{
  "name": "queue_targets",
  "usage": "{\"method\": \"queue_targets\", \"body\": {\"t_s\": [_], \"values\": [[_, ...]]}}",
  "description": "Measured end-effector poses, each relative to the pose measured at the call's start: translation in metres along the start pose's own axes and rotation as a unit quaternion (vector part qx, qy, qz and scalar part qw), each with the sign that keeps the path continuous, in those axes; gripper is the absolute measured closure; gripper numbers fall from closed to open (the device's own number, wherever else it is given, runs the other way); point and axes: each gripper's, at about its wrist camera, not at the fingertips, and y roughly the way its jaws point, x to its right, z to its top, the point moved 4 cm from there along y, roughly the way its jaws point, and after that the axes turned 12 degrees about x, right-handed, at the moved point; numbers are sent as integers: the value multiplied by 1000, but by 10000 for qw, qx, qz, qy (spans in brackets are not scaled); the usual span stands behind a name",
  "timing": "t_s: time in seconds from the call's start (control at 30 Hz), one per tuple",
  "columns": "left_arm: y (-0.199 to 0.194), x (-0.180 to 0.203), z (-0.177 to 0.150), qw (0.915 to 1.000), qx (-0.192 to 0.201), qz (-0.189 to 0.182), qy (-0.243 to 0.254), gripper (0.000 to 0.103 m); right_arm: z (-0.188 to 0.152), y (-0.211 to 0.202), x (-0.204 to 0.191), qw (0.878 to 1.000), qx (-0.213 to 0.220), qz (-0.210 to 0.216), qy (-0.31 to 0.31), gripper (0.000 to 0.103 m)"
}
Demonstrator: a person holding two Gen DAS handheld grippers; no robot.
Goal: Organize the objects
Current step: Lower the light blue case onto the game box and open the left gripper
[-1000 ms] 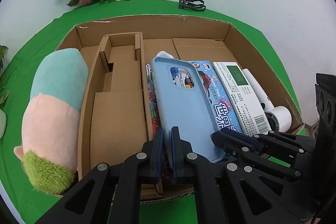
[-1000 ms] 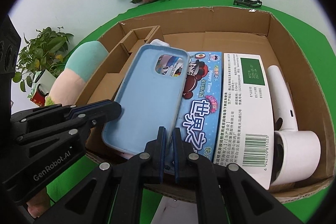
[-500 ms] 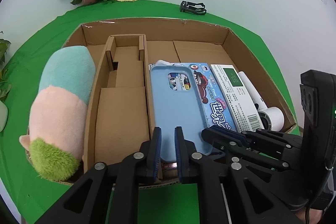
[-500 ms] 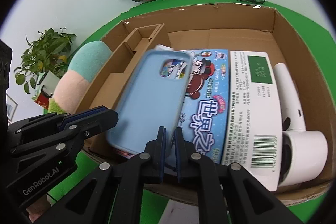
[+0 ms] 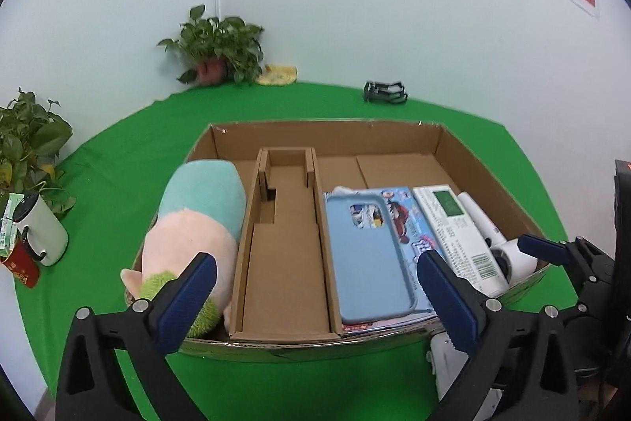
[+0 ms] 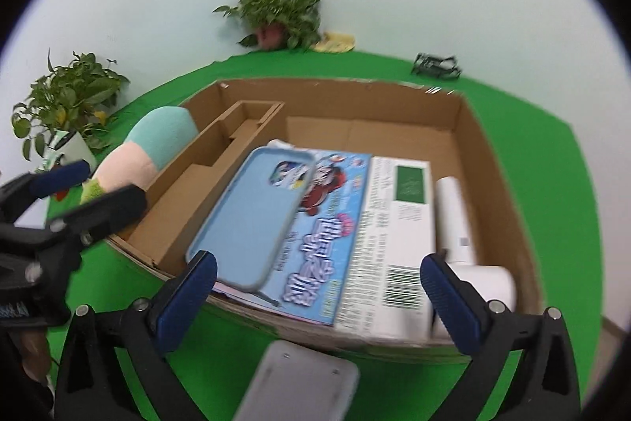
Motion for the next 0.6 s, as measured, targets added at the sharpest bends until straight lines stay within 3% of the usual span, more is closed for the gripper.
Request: {"method": "queue_targets", "body": {"t_s": [0.13,0.4,0.6], "values": [[-17,5,3,9996,223,-145,-137,0,5,-26,5,9989,335,-284,-191,0],[-46,15,12,9982,468,-324,-199,0,10,-59,4,9974,606,-363,-167,0],[-55,22,6,9969,240,-632,-394,0,3,-79,2,9980,624,-118,-3,0]]}}
